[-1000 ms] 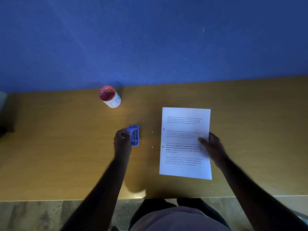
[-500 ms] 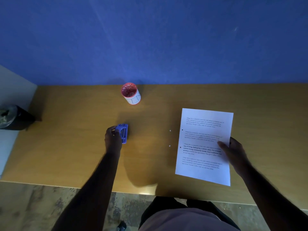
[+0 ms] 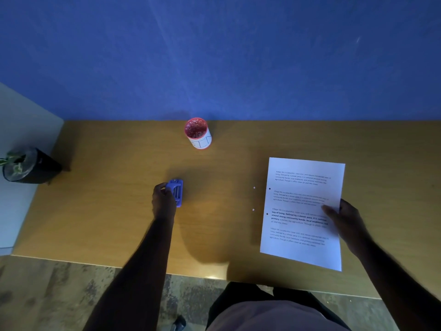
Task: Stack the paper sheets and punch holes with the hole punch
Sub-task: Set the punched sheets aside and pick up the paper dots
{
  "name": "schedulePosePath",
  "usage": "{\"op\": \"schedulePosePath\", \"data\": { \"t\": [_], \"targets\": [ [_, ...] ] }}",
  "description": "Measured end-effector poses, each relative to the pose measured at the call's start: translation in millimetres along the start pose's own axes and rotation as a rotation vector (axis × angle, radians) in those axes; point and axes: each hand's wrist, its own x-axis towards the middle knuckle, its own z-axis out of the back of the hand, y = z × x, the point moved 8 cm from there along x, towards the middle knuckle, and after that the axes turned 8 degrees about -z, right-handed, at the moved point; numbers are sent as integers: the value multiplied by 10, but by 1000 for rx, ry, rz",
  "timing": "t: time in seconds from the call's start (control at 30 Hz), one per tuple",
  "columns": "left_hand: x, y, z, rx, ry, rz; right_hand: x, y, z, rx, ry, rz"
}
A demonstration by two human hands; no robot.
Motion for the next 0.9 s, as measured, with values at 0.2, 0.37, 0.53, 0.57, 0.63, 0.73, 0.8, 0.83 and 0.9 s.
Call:
{"op": "schedulePosePath", "data": {
  "t": [0.2,0.37,0.53,0.57,0.63,0.73,0.8,0.83,0.9],
  "targets": [
    [-142,-275,88,249,-164,-149,-114,136,5,12,12,6],
    [-464,-781,-370,104,-45,-549,-206,273,19,83,41,21],
    [-1290,-1171,-1372,-353,666,-297,-294,446,27,138,104,71],
    [-1424,-1209,-1528,-406,753,-221,-315,479,32,152,116,81],
    [-1646,-1334,-1731,-426,881,-162,-346,512,53,174,127,83],
    [-1786,-1470,-1830,-372,882,-241,-386,530,119,171,108,90],
    [-1814,-1547,-1826,-346,812,-279,-411,558,201,145,59,102],
    [-1830,-1599,-1818,-337,789,-299,-435,603,248,128,34,116],
    [-1881,-1748,-1809,-328,774,-366,-480,722,350,84,-19,160]
  ]
}}
